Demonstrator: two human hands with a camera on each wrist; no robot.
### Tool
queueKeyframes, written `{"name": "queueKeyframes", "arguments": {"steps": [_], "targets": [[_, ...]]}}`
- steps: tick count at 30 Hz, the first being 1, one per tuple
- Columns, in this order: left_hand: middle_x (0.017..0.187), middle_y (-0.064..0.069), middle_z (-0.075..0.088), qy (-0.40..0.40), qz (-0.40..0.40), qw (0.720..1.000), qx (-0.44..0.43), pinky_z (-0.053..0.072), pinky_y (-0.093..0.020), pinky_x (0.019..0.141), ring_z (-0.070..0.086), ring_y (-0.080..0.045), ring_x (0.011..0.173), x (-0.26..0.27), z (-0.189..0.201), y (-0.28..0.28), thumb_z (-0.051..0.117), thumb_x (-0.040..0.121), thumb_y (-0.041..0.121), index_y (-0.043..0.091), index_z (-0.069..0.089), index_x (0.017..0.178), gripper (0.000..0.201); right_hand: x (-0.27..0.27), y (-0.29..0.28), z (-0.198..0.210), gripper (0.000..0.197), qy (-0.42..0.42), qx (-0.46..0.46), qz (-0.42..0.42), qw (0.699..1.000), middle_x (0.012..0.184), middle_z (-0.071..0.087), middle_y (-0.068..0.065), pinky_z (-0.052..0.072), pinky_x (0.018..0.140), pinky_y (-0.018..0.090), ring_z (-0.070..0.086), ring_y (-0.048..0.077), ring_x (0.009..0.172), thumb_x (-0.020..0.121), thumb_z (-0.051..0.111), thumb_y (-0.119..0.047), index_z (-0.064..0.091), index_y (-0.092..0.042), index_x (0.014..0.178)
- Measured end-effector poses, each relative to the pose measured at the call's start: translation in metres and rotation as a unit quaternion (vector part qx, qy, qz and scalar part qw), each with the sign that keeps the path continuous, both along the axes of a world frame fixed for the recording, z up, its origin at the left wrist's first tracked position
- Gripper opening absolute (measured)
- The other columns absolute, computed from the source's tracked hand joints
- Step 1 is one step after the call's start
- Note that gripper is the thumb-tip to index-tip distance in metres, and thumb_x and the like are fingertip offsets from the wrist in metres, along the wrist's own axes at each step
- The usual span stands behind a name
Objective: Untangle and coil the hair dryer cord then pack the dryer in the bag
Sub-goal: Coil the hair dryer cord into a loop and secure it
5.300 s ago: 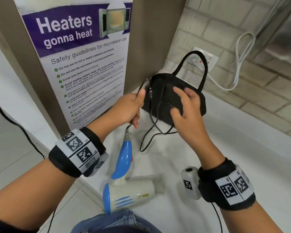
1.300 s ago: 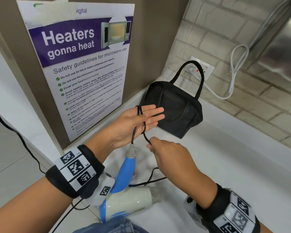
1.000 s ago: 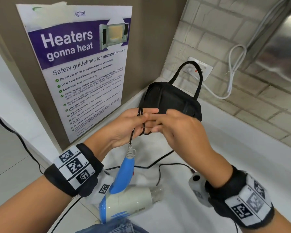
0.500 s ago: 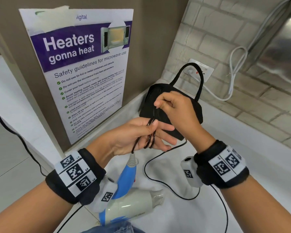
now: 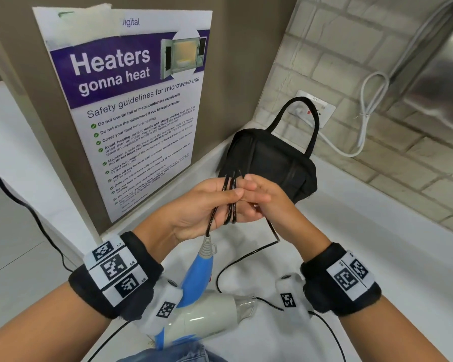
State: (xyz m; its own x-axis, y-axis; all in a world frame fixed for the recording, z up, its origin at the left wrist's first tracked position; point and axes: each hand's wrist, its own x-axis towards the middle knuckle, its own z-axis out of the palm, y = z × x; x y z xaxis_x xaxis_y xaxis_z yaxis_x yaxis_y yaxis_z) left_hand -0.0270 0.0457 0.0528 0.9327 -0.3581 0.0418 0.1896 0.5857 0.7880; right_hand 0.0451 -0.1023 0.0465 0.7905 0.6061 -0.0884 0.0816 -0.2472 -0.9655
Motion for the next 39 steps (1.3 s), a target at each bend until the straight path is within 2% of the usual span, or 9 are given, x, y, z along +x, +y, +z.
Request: {"name": "queueKeyframes", "arguments": {"steps": [5,9,14,18,21,25,29,34,39], "targets": [[0.091,-0.008,0.075,0.003,-0.011,1.000,-0.009,0.056,-0.027,0.071,0.066,-0.010,0.060,0.001,0.001,0.000,0.043,0.085,0.001,0.006,0.057,0.099,0.020,-0.001,-0.010,0.021,0.034,0.008,0.050,-0.008,0.999,0.118,0.065,0.006,0.043,0.072,0.031,0.054,0.023,0.092,0.100,0.036,-0.037,0.055,-0.031,0.127],[0.090,-0.012,0.074,0.010,-0.036,0.999,-0.005,0.057,-0.030,0.075,0.068,-0.010,0.065,0.003,0.003,0.001,0.042,0.086,-0.007,0.004,0.058,0.100,0.024,-0.004,-0.006,0.022,0.033,-0.002,0.040,0.001,0.999,0.112,0.059,0.029,0.047,0.075,0.041,0.056,0.030,0.088,0.099,0.039,-0.035,0.061,-0.019,0.117],[0.089,-0.011,0.073,0.028,-0.067,0.997,-0.005,0.057,-0.032,0.074,0.057,-0.007,0.054,0.007,0.011,0.004,0.045,0.085,-0.002,0.005,0.067,0.095,0.025,-0.006,-0.001,0.023,0.032,0.026,0.070,0.011,0.997,0.094,0.068,0.009,0.046,0.069,0.035,0.057,0.024,0.076,0.099,0.040,-0.032,0.063,-0.016,0.115],[0.084,-0.007,0.072,0.028,-0.076,0.997,0.012,0.056,-0.031,0.071,0.046,-0.004,0.046,0.008,0.016,0.005,0.043,0.088,0.020,0.005,0.066,0.096,0.029,-0.004,0.001,0.020,0.030,0.049,0.096,0.017,0.994,0.083,0.053,0.038,0.046,0.070,0.035,0.048,0.041,0.082,0.098,0.043,-0.031,0.063,-0.011,0.107],[0.072,0.000,0.067,0.063,-0.065,0.996,-0.003,0.055,-0.027,0.065,0.041,-0.001,0.040,0.008,0.016,0.004,0.035,0.095,0.030,0.008,0.065,0.089,0.037,-0.006,0.001,0.019,0.027,0.051,0.105,0.002,0.993,0.069,0.056,0.008,0.045,0.074,0.037,0.051,0.036,0.082,0.097,0.044,-0.027,0.066,-0.013,0.103],[0.065,0.004,0.058,0.107,-0.058,0.991,-0.059,0.051,-0.020,0.061,0.037,-0.001,0.035,0.007,0.015,0.003,0.033,0.097,0.032,0.010,0.059,0.087,0.036,-0.008,0.001,0.015,0.030,0.021,0.099,-0.011,0.995,0.089,0.063,0.011,0.043,0.088,0.046,0.057,0.039,0.095,0.098,0.044,-0.023,0.063,-0.003,0.111],[0.072,-0.001,0.060,0.058,-0.010,0.998,-0.028,0.056,-0.027,0.062,0.049,-0.004,0.044,0.003,0.016,-0.004,0.039,0.095,0.020,0.005,0.056,0.089,0.023,-0.012,0.002,0.017,0.023,0.007,0.068,-0.007,0.998,0.074,0.068,0.000,0.054,0.066,0.026,0.068,0.019,0.074,0.098,0.045,-0.014,0.063,-0.003,0.106],[0.083,-0.009,0.075,0.052,0.057,0.996,-0.036,0.059,-0.027,0.063,0.073,-0.018,0.071,0.003,0.014,-0.002,0.035,0.099,0.012,0.003,0.056,0.092,0.024,-0.020,0.000,0.009,0.037,-0.159,-0.103,-0.037,0.981,0.051,0.058,-0.013,0.039,0.047,0.006,0.054,-0.005,0.047,0.093,0.041,0.003,0.057,-0.020,0.070],[0.096,-0.012,0.075,0.043,0.088,0.994,-0.044,0.058,-0.024,0.070,0.072,-0.022,0.089,0.002,0.010,0.000,0.032,0.101,0.012,0.003,0.058,0.099,0.028,-0.040,0.002,-0.004,0.047,-0.228,-0.180,-0.022,0.957,0.051,0.039,-0.013,0.029,0.051,0.015,0.046,0.002,0.049,0.093,0.045,-0.005,0.034,-0.034,0.057]]}}
